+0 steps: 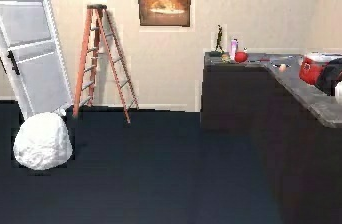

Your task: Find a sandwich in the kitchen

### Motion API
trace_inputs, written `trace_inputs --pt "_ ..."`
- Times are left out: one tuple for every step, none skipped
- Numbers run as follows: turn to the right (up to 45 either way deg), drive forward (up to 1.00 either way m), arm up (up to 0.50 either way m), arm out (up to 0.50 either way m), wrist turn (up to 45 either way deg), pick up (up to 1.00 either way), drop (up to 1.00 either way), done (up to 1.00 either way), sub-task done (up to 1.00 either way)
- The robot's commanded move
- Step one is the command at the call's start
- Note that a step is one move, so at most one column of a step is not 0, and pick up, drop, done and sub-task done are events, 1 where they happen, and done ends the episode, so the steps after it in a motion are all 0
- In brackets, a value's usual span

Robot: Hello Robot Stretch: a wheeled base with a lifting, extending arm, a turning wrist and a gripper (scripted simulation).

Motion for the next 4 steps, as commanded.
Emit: trace_inputs --pt "0.0 1.00 0.00 0.00 0.0 0.00 0.00 0.00 0.00" --pt "6.0 0.00 0.00 0.00 0.0 0.00 0.00 0.00 0.00" --pt "0.0 0.70 0.00 0.00 0.0 0.00 0.00 0.00 0.00" --pt "36.0 0.00 0.00 0.00 0.0 0.00 0.00 0.00 0.00"
